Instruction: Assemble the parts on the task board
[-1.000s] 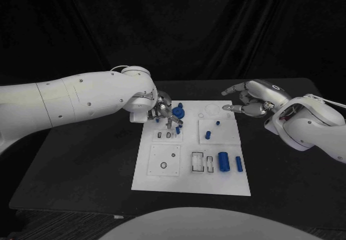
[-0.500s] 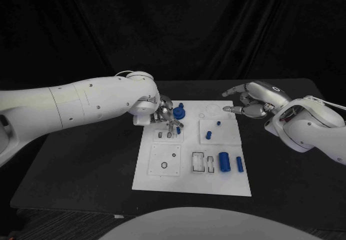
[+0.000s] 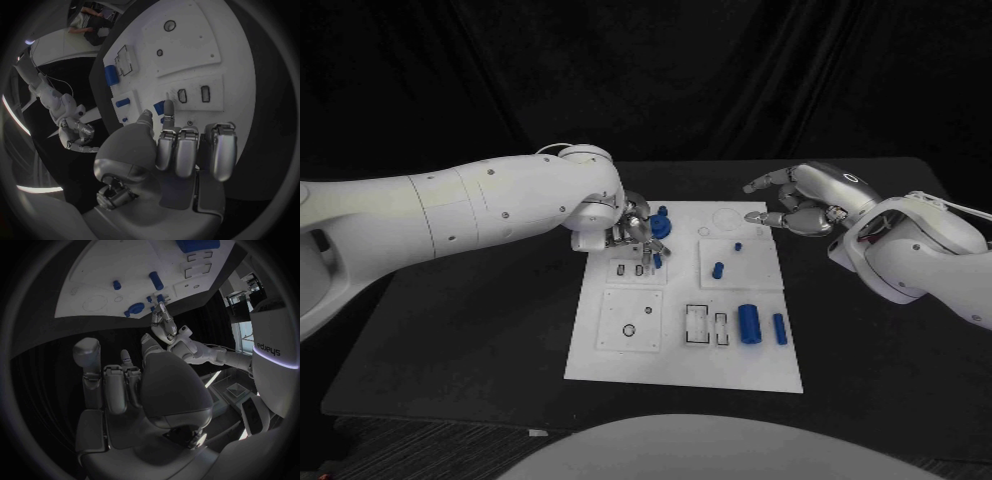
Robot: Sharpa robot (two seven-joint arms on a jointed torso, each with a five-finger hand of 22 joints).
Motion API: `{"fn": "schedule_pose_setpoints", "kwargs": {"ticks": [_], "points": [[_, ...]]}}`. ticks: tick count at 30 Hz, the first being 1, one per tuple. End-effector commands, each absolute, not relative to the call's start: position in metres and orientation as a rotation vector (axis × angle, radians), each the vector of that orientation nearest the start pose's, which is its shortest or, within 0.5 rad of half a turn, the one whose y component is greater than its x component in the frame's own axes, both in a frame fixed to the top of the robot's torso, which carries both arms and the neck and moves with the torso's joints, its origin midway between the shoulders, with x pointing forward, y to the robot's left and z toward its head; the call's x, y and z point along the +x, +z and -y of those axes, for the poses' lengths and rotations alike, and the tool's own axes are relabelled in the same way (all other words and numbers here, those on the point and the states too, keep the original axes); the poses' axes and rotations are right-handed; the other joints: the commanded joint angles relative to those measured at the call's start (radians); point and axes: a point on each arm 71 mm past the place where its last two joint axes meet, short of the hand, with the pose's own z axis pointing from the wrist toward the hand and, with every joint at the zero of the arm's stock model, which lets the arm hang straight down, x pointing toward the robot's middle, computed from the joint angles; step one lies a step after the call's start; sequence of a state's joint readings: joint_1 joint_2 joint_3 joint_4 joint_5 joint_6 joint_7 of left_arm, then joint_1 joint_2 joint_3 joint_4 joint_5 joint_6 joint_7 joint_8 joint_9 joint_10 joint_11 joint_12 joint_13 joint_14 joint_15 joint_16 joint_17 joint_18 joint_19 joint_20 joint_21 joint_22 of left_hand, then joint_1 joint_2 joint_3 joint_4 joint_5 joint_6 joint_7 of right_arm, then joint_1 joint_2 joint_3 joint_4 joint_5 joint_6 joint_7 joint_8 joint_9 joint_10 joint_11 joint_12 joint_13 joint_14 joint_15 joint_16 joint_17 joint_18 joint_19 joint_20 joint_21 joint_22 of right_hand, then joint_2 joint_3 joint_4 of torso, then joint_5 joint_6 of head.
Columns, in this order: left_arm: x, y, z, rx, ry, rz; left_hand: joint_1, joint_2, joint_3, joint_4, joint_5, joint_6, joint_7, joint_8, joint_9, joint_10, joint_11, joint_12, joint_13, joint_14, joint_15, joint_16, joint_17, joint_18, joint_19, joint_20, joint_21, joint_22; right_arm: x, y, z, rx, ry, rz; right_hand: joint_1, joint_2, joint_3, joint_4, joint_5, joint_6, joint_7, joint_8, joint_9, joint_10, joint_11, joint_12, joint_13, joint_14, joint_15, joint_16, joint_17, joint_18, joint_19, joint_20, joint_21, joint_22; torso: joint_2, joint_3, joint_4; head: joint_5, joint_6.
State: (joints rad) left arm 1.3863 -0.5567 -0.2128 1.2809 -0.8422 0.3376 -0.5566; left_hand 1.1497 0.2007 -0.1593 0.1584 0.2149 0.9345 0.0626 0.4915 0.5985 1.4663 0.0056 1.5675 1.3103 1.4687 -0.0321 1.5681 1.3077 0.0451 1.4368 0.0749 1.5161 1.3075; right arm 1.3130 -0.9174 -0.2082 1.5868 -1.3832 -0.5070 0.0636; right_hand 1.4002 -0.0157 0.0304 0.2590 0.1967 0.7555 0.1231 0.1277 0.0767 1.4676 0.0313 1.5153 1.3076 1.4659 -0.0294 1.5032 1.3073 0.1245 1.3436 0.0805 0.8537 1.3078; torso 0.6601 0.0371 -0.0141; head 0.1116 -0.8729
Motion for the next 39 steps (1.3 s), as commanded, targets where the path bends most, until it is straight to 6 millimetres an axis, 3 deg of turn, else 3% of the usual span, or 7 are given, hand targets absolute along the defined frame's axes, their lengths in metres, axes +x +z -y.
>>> {"fn": "schedule_pose_setpoints", "kwargs": {"ticks": [1,28,39], "points": [[0.5126,-0.2142,-0.1408,-0.048,-0.428,-2.563,-0.005,0.002,0.009,-0.003,0.01,0.0,-0.002,-0.007,0.003,0.104,-0.004,0.003,0.26,0.102,-0.006,0.003,0.263,-0.009,-0.007,0.0,-0.005,0.145,0.4664,-0.1726,0.2151,-0.21,0.756,-1.503,0.001,0.01,0.001,-0.008,0.007,0.008,0.001,-0.003,-0.001,0.024,-0.001,-0.005,0.202,0.074,-0.003,-0.006,0.205,-0.004,0.0,-0.003,-0.004,0.105,0.0,-0.0001,-0.0002,0.001,0.0],[0.5126,-0.2198,-0.1358,-0.026,-0.424,-2.59,0.001,-0.003,0.054,-0.035,0.036,0.007,-0.006,-0.029,0.024,0.104,-0.008,0.003,0.26,0.102,-0.009,0.003,0.263,-0.006,-0.014,-0.002,-0.012,0.14,0.4688,-0.1745,0.213,-0.214,0.751,-1.52,0.003,0.011,0.0,-0.009,0.006,0.01,0.002,-0.002,-0.001,0.023,0.0,-0.007,0.2,0.073,-0.002,-0.008,0.203,-0.003,-0.002,-0.003,-0.01,0.104,0.0,0.0001,-0.0002,0.001,0.0],[0.513,-0.222,-0.1363,-0.032,-0.427,-2.591,0.004,-0.014,0.128,-0.078,0.059,0.012,-0.009,-0.058,0.045,0.104,-0.011,0.003,0.26,0.102,-0.012,0.003,0.263,-0.006,-0.015,-0.006,-0.016,0.14,0.4692,-0.1752,0.2128,-0.214,0.749,-1.529,0.003,0.012,0.0,-0.01,0.006,0.011,0.003,-0.002,-0.001,0.021,0.0,-0.008,0.199,0.072,-0.002,-0.009,0.202,-0.003,-0.002,-0.003,-0.01,0.104,0.0,0.0003,0.0003,0.0,0.0]]}}
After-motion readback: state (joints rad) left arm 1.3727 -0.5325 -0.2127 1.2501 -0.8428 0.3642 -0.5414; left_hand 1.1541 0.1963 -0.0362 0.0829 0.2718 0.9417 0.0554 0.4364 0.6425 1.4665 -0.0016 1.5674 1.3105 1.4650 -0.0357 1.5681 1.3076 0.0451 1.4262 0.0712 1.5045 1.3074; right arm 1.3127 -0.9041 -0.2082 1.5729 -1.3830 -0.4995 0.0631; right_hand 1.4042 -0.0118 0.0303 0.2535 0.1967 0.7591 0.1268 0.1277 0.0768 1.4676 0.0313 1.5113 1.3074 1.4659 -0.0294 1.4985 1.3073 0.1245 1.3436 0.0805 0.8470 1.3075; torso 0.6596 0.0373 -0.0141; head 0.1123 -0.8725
